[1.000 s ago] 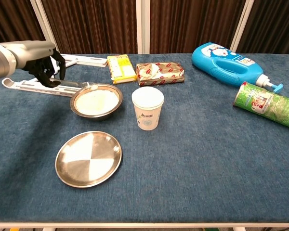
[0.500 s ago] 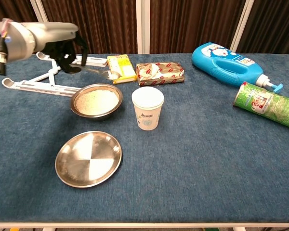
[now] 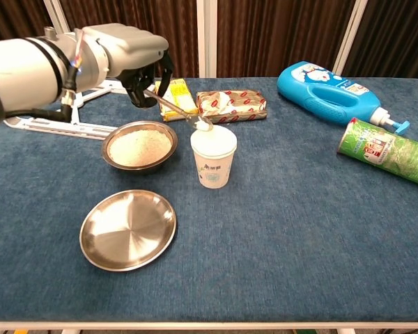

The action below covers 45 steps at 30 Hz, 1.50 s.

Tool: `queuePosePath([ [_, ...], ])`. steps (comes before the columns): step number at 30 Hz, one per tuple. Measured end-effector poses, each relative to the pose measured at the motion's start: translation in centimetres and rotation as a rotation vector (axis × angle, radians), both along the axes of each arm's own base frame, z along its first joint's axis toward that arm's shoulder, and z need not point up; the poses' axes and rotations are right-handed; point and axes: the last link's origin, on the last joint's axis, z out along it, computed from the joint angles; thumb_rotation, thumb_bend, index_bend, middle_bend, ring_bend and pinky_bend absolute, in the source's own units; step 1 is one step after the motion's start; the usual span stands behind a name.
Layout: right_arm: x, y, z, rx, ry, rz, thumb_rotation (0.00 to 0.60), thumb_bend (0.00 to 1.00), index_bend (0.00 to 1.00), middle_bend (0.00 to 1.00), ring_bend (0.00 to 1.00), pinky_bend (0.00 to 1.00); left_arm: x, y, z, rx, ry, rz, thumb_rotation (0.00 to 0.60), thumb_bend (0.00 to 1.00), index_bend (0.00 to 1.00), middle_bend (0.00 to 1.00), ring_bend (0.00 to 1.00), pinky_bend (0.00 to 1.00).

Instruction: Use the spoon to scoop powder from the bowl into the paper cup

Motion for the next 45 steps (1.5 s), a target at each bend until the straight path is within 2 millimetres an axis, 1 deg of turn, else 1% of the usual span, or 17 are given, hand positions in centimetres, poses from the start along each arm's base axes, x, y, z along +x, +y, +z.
queuePosePath([
  [5,-0.3,0.3,-0.1,-0.002,-0.005,-0.010,0.600,0.23,0.00,0.19,0.00,0.00,0.4,-0.5,-0.7,0.088,0.137,-0.094,0.600,0.50,0.64,0.94,0.90,1.00],
  [12,-0.5,0.6,-0.2,-0.004,-0.015,-0.018,0.600,0.23,0.00,0.19,0.00,0.00,1.1,-2.0,-1.6,0.208,0.298,-0.275,0.600,0.50,0.64,0.94,0.90,1.00],
  [18,-0.7,0.8,-0.3,-0.005,-0.023,-0.024,0.600,0.23,0.00,0.19,0.00,0.00,1.8,-3.7,-2.4,0.248,0.357,-0.390,0.600,0.51,0.64,0.94,0.90,1.00],
  [24,-0.8,1.0,-0.2,-0.009,-0.027,-0.026,0.600,0.23,0.00,0.19,0.00,0.00,2.7,-4.6,-2.8,0.287,0.397,-0.475,0.600,0.51,0.64,0.94,0.90,1.00],
  [29,-0.9,1.1,-0.1,-0.012,-0.026,-0.026,0.600,0.23,0.00,0.19,0.00,0.00,3.0,-4.9,-2.8,0.325,0.428,-0.511,0.600,0.51,0.64,0.94,0.90,1.00],
  [38,-0.7,1.3,-0.1,-0.013,-0.029,-0.018,0.600,0.23,0.00,0.19,0.00,0.00,3.2,-5.4,-3.0,0.363,0.567,-0.570,0.600,0.51,0.63,0.93,0.90,1.00],
  [41,-0.8,1.5,0.0,-0.017,-0.031,-0.021,0.600,0.23,0.00,0.19,0.00,0.00,3.2,-5.4,-2.9,0.359,0.554,-0.557,0.600,0.51,0.63,0.93,0.90,1.00],
  [45,-0.9,1.5,0.0,-0.017,-0.034,-0.024,0.600,0.23,0.00,0.19,0.00,0.00,3.1,-5.4,-2.4,0.336,0.465,-0.522,0.600,0.51,0.63,0.93,0.90,1.00],
])
